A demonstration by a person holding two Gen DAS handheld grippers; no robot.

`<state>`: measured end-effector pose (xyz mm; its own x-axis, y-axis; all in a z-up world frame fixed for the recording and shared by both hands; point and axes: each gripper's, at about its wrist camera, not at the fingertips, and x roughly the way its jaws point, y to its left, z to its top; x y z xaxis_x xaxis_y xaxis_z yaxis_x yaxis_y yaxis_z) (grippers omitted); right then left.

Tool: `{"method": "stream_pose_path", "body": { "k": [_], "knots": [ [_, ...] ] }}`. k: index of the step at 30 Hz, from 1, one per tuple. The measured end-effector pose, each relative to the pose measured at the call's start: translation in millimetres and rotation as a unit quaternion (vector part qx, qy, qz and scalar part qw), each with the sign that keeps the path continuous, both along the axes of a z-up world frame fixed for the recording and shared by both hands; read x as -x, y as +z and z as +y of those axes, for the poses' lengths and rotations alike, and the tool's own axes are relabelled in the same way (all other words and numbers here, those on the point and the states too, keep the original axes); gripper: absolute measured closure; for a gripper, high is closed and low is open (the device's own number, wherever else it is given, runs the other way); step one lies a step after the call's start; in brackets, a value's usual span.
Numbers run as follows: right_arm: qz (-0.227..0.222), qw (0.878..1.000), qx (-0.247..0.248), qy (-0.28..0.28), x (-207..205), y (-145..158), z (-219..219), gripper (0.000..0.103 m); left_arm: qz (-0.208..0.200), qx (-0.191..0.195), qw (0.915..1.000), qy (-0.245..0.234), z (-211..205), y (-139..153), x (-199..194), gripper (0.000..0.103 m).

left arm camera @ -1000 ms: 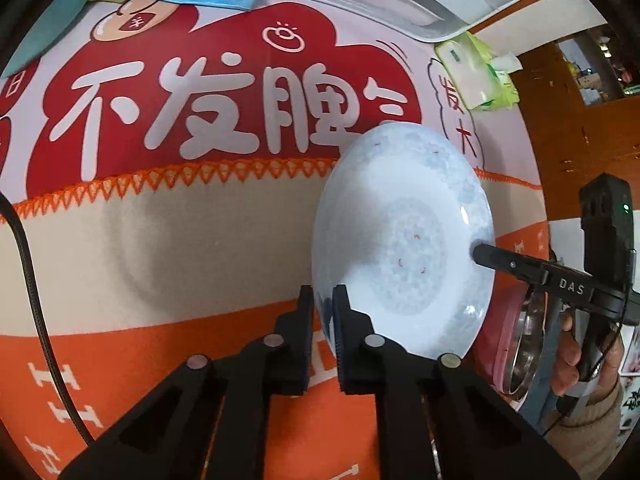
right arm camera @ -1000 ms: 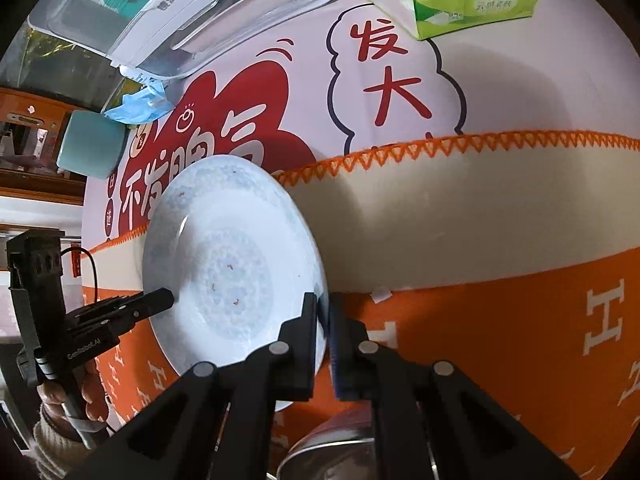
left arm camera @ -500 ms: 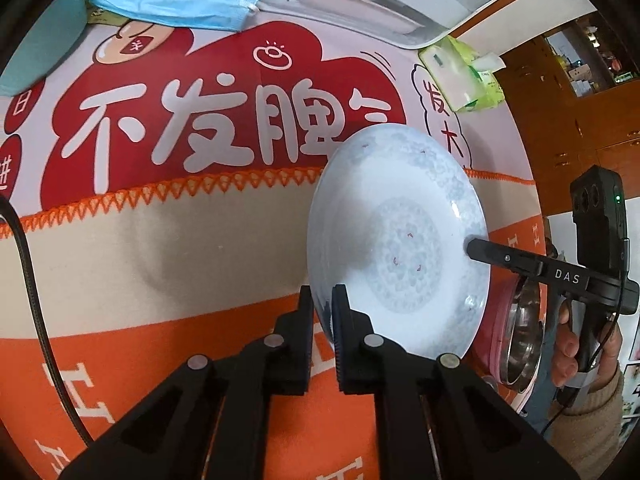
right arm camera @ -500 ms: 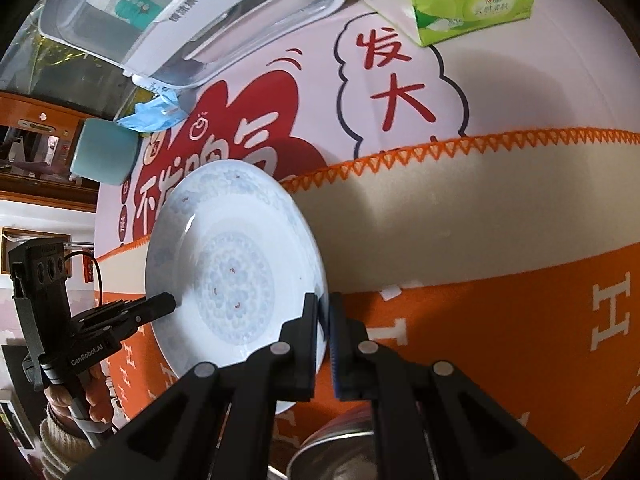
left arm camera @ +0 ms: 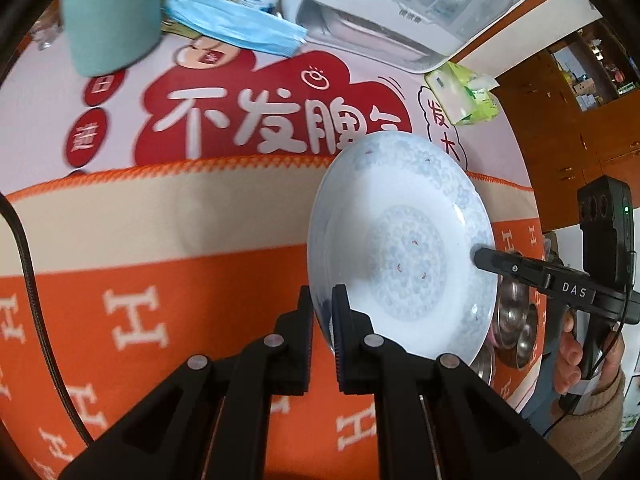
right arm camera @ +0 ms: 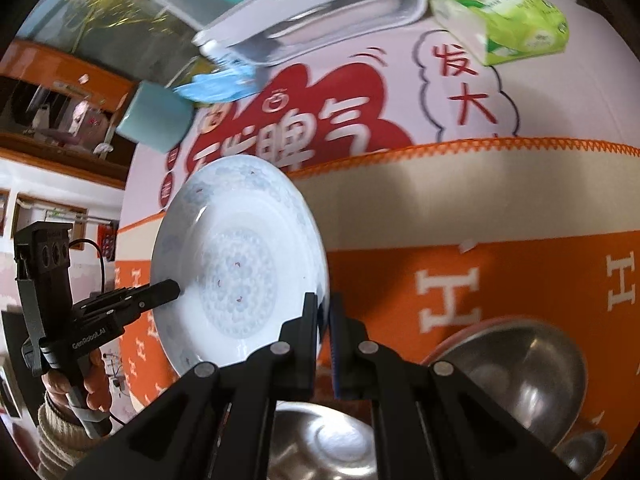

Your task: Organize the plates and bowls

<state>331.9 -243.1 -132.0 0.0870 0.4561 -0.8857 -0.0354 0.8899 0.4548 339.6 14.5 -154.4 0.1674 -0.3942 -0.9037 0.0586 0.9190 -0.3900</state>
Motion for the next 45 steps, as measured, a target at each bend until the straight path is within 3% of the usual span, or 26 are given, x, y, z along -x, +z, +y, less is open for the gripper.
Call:
{"method": "stream_pose_path", "body": {
  "k": [9, 20, 31, 39, 45],
  "knots": [
    [-0.025, 0.999, -0.015, 0.046, 58, 43, 47, 0.098, -0.025, 0.0, 0.9993, 0.029, 48, 46, 80, 0.096],
    [-0.049, 0.991, -0.013, 0.127, 158, 68, 111, 0.097, -0.028, -0.008, 0.9957, 0.088, 102, 60, 213, 0.096],
    [-0.028, 0.987, -0.016, 0.157, 237, 36, 147, 0.097, -0.007, -0.024, 0.9921, 0.123, 128, 27, 305, 0.096],
    [-0.018, 0.986, -0.004, 0.167, 275, 7, 161, 0.096, 0.015, -0.026, 0.9902, 0.136, 140, -13, 339, 0.096],
    [-0.01, 0.985, 0.006, 0.171, 284, -9, 171, 0.096, 0.03, -0.031, 0.9887, 0.143, 145, -34, 344, 0.096]
  ]
}}
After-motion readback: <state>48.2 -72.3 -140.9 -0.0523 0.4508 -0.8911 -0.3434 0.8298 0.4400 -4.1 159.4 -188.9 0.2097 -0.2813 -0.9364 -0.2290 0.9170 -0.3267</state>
